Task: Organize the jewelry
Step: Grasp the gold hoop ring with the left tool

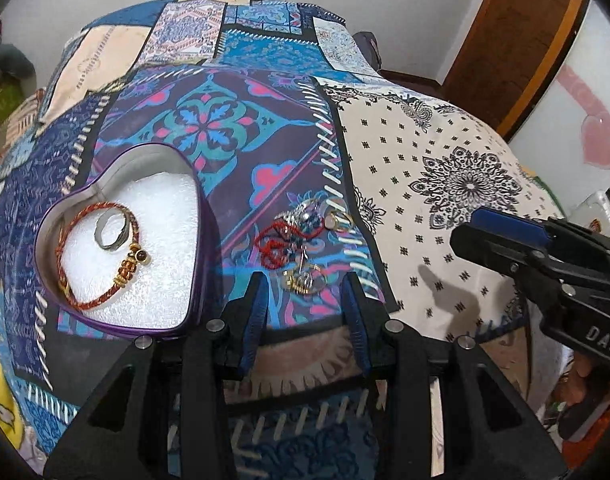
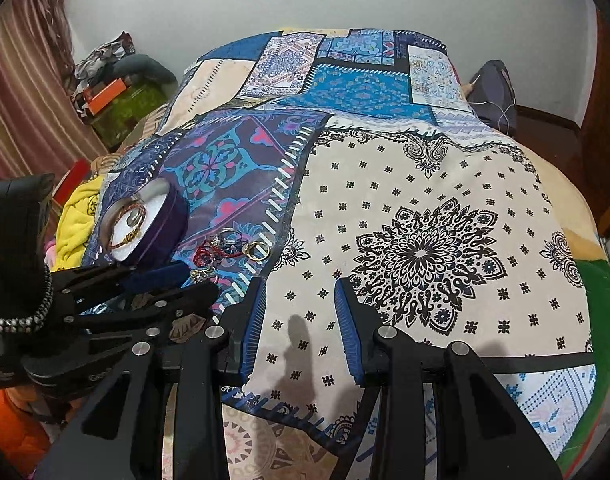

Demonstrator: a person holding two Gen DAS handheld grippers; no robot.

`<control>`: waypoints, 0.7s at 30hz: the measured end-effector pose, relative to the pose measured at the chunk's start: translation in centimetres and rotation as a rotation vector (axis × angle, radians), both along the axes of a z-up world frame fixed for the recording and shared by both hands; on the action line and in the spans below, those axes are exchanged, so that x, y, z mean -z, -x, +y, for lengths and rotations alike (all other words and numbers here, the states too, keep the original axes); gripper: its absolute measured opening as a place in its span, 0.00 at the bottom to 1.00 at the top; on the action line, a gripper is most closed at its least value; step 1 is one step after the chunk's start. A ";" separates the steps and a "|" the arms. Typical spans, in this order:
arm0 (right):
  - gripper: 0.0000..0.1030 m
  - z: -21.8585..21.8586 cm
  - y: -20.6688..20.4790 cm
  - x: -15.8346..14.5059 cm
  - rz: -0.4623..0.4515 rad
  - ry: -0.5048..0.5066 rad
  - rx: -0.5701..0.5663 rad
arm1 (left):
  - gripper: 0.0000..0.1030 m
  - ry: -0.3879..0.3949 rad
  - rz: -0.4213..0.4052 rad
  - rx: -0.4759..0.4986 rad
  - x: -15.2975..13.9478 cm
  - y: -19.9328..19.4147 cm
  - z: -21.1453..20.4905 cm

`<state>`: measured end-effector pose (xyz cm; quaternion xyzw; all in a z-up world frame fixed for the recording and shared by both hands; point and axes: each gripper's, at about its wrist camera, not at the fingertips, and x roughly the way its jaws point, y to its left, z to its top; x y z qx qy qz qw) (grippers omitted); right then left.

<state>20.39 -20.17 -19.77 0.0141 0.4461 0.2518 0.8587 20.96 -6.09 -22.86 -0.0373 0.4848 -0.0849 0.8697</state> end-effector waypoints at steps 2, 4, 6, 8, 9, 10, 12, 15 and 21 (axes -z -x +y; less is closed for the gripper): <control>0.31 -0.1 0.0 0.1 0.004 -0.006 -0.001 | 0.29 -0.039 -0.012 0.006 0.3 -0.2 -0.4; 0.31 -0.1 0.0 0.2 0.008 -0.007 -0.004 | 0.23 -0.066 -0.019 0.017 0.4 -0.4 -0.5; 0.31 0.0 0.1 0.3 0.011 -0.005 -0.006 | 0.23 -0.076 -0.025 0.029 0.3 -0.4 -0.6; 0.31 0.0 0.1 0.2 0.012 -0.006 -0.009 | 0.23 -0.080 -0.031 0.041 0.2 -0.1 -0.7; 0.31 0.1 0.1 0.2 0.011 -0.006 -0.010 | 0.23 -0.074 -0.031 0.044 0.1 0.1 -0.6; 0.31 0.1 0.1 0.2 0.011 -0.007 -0.011 | 0.23 -0.062 -0.031 0.048 -0.1 0.4 -0.5; 0.31 0.2 0.1 0.1 0.011 -0.009 -0.013 | 0.23 -0.053 -0.040 0.049 -0.5 1.1 -0.3; 0.31 0.7 0.1 0.1 0.015 -0.011 -0.021 | 0.23 -0.049 -0.060 0.056 -1.6 2.4 0.2; 0.31 2.3 0.9 0.1 0.022 -0.009 -0.059 | 0.23 -0.046 -0.063 0.055 -2.5 4.7 1.6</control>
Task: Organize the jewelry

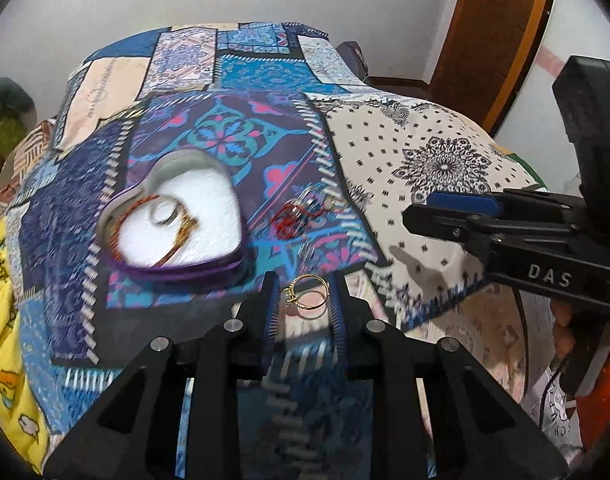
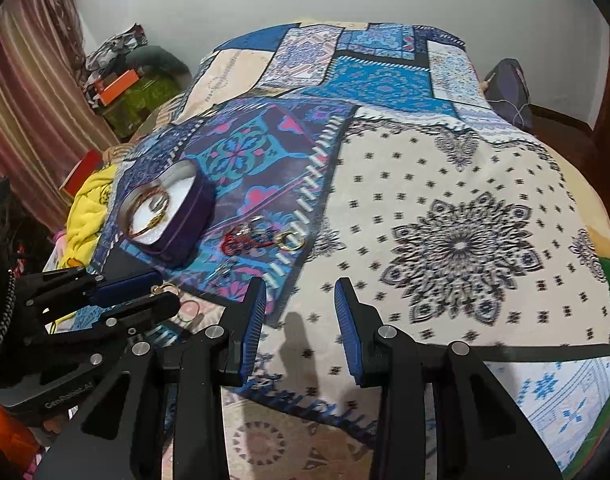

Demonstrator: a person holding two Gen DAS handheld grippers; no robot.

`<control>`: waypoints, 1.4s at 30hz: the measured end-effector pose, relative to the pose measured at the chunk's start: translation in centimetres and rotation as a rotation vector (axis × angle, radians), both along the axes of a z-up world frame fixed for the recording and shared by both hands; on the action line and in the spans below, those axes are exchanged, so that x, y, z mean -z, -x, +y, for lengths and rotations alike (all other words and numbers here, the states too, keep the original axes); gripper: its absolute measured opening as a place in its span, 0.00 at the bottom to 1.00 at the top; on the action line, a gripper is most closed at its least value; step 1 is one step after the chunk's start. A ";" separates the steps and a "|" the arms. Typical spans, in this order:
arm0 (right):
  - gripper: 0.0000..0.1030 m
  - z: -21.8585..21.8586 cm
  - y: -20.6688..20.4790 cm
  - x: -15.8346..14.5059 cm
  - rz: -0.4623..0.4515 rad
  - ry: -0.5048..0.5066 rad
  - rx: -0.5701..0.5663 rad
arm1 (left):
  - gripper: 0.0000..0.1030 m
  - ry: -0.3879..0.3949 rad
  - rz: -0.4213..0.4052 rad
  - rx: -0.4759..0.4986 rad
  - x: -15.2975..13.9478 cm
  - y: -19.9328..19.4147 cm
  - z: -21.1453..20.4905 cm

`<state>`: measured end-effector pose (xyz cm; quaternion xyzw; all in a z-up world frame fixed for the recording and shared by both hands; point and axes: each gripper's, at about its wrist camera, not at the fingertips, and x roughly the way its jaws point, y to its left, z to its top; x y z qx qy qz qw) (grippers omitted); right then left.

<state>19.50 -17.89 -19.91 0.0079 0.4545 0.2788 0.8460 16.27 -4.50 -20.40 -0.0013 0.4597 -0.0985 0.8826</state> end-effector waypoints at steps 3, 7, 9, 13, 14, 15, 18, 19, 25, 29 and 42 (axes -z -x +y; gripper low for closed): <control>0.31 1.0 0.4 0.1 0.001 0.009 -0.028 | 0.23 0.002 0.013 -0.021 0.3 1.0 1.0; 0.31 2.7 0.3 0.4 0.008 0.013 -0.062 | 0.23 -0.001 0.022 -0.068 0.5 2.2 3.0; 0.31 3.5 0.2 0.6 0.012 0.014 -0.076 | 0.23 -0.008 0.014 -0.092 0.4 2.6 4.0; 0.31 5.2 -0.2 1.2 0.034 -0.001 -0.105 | 0.23 -0.004 -0.007 -0.124 -0.1 3.0 5.5; 0.31 5.6 -0.3 1.4 0.042 -0.003 -0.116 | 0.23 -0.005 -0.013 -0.129 -0.2 3.0 5.7; 0.31 6.0 -0.5 1.6 0.048 -0.005 -0.123 | 0.23 -0.005 -0.018 -0.132 -0.3 3.0 6.0; 0.31 7.0 -0.6 2.1 0.053 0.009 -0.128 | 0.23 0.001 -0.028 -0.134 -0.4 3.0 6.4; 0.31 7.2 -0.6 2.2 0.044 0.018 -0.126 | 0.23 0.003 -0.030 -0.135 -0.5 2.9 6.5; 0.14 7.8 -0.1 2.4 -0.032 0.097 -0.112 | 0.23 0.000 -0.035 -0.143 -0.1 2.8 7.1; 0.12 7.5 0.1 2.2 -0.043 0.091 -0.104 | 0.23 -0.001 -0.041 -0.146 0.0 2.8 7.4; 0.12 7.3 1.3 -1.8 -0.122 0.036 -0.087 | 0.23 0.027 -0.097 -0.174 -2.0 3.1 8.7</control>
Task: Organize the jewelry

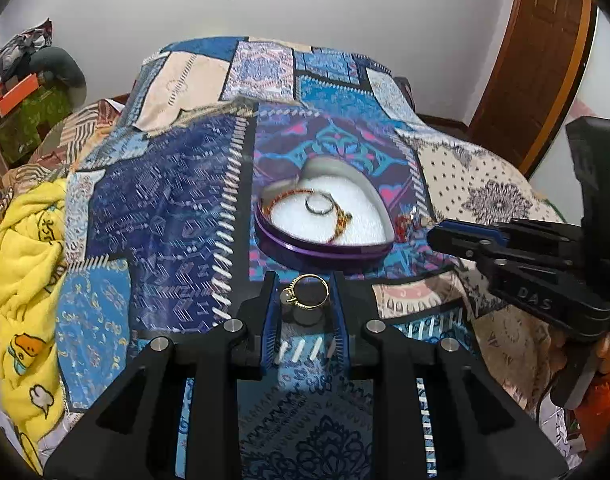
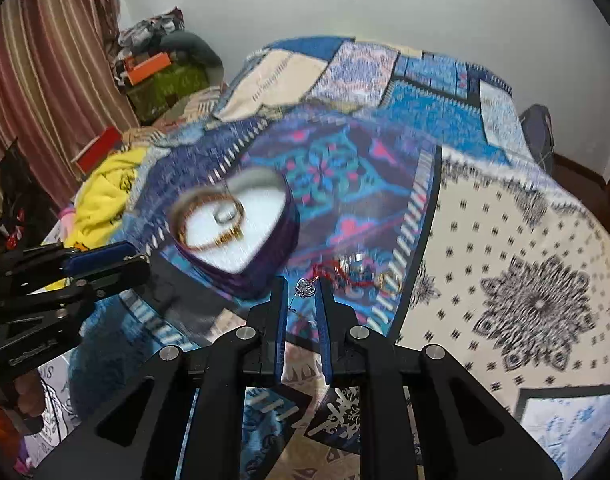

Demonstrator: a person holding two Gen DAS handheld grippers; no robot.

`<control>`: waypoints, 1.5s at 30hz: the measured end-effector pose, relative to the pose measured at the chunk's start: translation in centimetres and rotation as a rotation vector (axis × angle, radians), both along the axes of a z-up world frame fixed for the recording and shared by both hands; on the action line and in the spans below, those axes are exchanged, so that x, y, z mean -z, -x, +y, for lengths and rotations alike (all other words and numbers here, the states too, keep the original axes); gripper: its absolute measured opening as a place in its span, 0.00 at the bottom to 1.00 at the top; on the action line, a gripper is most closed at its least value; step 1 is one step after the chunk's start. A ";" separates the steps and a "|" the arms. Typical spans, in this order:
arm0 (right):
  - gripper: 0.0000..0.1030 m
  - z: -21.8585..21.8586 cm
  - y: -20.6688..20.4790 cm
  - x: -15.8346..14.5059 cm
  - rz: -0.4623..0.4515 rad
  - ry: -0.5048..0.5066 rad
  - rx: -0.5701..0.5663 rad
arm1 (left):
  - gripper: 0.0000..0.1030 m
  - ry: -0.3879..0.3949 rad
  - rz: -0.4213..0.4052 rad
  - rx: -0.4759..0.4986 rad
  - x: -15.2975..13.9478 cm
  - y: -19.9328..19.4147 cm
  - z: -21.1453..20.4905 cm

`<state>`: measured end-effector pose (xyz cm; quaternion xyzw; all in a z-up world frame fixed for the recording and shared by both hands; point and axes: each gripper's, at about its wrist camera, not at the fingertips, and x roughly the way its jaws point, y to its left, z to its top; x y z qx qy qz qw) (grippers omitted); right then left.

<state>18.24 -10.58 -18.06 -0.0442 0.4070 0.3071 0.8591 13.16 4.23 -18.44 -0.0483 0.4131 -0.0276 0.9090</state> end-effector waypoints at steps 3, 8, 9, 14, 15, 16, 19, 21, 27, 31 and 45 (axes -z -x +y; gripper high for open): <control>0.12 0.3 0.2 -1.6 -0.036 -0.023 -0.003 | 0.23 0.011 -0.024 -0.005 -0.9 -0.1 0.4; 0.12 1.1 0.0 -3.3 -0.076 -0.063 -0.014 | 0.23 -0.004 -0.070 -0.014 -2.4 -0.6 0.9; 0.12 1.4 -0.1 -3.7 -0.083 -0.070 -0.017 | 0.23 -0.008 -0.077 -0.015 -2.7 -0.8 1.0; 0.12 2.4 -0.6 -4.5 -0.107 -0.090 -0.039 | 0.23 -0.006 -0.098 -0.014 -3.1 -1.4 1.4; 0.12 2.6 -0.8 -4.6 -0.110 -0.093 -0.043 | 0.23 -0.005 -0.100 -0.013 -3.1 -1.5 1.4; 0.12 2.8 -0.9 -4.6 -0.112 -0.095 -0.046 | 0.23 -0.005 -0.101 -0.012 -3.1 -1.6 1.4; 0.12 3.5 -1.4 -4.4 -0.105 -0.099 -0.055 | 0.23 -0.006 -0.101 -0.004 -2.9 -2.2 1.4; 0.12 3.8 -1.8 -4.0 -0.097 -0.097 -0.058 | 0.23 -0.005 -0.097 0.001 -2.7 -2.7 1.4; 0.12 4.9 -3.1 -2.2 -0.046 -0.080 -0.071 | 0.23 0.006 -0.071 0.018 -1.4 -4.1 1.5; 0.12 5.6 -3.7 -1.0 -0.016 -0.056 -0.080 | 0.23 0.014 -0.046 0.025 -0.3 -4.9 1.5; 0.16 6.4 -4.8 0.1 -0.005 -0.008 -0.083 | 0.23 0.004 -0.036 0.056 0.5 -5.8 1.1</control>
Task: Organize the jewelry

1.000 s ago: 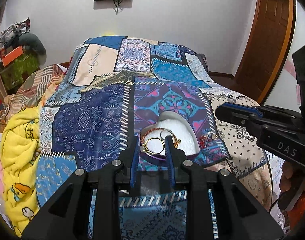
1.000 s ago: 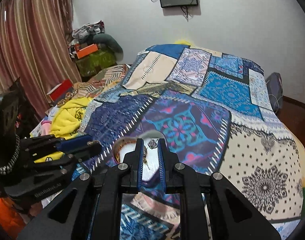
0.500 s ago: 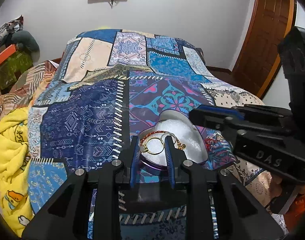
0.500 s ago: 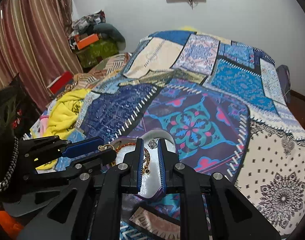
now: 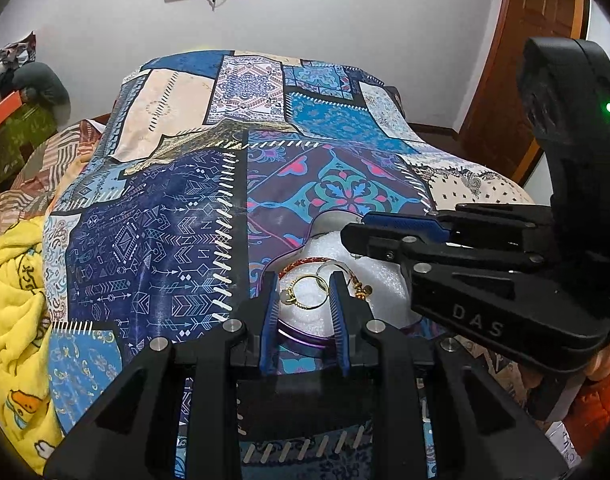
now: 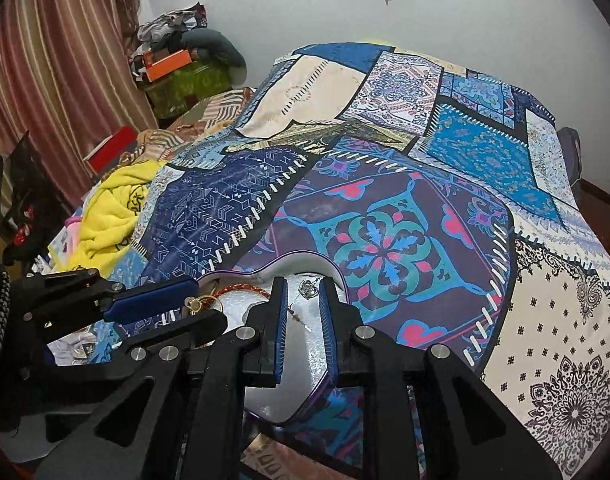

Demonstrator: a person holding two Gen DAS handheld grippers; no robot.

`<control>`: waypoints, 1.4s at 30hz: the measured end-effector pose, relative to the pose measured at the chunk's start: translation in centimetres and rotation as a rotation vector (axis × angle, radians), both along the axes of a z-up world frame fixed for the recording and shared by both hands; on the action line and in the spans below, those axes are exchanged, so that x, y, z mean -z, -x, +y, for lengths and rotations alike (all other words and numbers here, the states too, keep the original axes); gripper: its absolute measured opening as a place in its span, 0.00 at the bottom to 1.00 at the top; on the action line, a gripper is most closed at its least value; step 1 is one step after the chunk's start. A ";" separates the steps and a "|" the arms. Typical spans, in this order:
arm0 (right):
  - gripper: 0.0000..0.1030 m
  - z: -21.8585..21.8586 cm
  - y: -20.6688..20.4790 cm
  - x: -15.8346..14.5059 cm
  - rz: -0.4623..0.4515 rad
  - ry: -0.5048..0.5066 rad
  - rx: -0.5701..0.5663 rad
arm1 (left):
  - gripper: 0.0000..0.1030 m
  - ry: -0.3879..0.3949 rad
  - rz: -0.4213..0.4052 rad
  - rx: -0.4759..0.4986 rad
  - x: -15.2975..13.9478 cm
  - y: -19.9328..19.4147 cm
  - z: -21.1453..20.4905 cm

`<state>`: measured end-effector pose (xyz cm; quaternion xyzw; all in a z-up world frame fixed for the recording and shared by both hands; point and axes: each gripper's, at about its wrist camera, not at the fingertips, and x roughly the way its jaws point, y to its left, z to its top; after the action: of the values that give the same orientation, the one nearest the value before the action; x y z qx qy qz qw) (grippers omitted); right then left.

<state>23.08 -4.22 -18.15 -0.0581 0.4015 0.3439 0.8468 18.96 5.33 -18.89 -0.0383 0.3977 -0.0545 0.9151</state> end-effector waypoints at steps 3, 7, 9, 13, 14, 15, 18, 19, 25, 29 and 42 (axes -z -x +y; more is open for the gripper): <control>0.16 0.0 -0.1 0.0 0.009 0.008 0.001 | 0.23 0.007 0.003 -0.004 0.0 0.0 0.0; 0.18 0.0 -0.3 0.0 0.029 0.009 0.012 | 0.24 0.014 0.011 -0.007 -0.1 0.0 0.2; 0.18 -0.1 -0.4 -0.1 0.030 0.010 0.013 | 0.27 0.011 0.012 -0.008 -0.3 0.1 0.2; 0.19 -0.6 -0.1 -0.6 0.019 0.009 0.016 | 0.31 0.005 0.002 -0.027 -0.8 0.5 0.4; 0.19 -0.7 0.0 -0.7 0.016 0.008 0.017 | 0.31 0.006 -0.001 -0.032 -1.0 0.6 0.6; 0.19 -0.9 0.1 -1.0 0.011 0.006 0.020 | 0.31 0.006 -0.003 -0.035 -1.1 0.7 0.6; 0.19 -1.5 0.5 -1.5 -0.001 0.004 0.027 | 0.31 0.002 -0.010 -0.050 -1.7 1.1 0.9; 0.19 -1.7 0.7 -1.7 -0.003 0.002 0.030 | 0.31 0.001 -0.012 -0.055 -1.9 1.3 0.9; 0.19 -3.2 1.6 -2.9 -0.038 0.016 0.055 | 0.31 -0.011 -0.021 -0.055 -2.9 2.3 0.4; 0.19 -4.5 2.3 -3.4 -0.054 0.032 0.075 | 0.31 -0.014 -0.025 -0.039 -3.5 3.0 -0.6; 0.20 -10.1 3.7 -3.3 -0.037 0.031 0.172 | 0.31 -0.005 0.001 0.017 -3.5 3.7 -5.3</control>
<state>19.34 -14.32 -14.89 -0.0427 0.3944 0.2625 0.8796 15.31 0.02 -15.41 -0.0325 0.3986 -0.0614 0.9145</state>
